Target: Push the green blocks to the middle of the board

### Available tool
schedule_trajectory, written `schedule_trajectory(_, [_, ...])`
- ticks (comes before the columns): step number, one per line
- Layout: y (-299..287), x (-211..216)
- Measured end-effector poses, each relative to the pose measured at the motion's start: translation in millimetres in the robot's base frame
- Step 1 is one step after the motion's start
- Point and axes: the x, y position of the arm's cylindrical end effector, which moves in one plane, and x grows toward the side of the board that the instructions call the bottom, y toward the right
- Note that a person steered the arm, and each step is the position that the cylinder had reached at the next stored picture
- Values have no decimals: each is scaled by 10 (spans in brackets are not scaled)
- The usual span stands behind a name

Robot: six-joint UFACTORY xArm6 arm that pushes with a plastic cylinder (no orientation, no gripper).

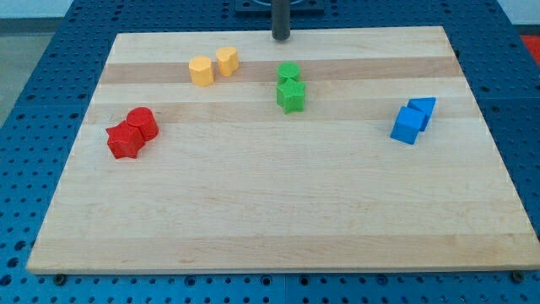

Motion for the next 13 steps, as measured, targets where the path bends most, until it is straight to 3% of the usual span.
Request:
schedule_trajectory(3, [0,253])
schedule_trajectory(5, [7,715])
schedule_trajectory(7, [189,503])
schedule_trajectory(8, [164,678])
schedule_trajectory(9, [140,1177])
schedule_trajectory(11, [140,1359])
schedule_trajectory(13, [140,1985])
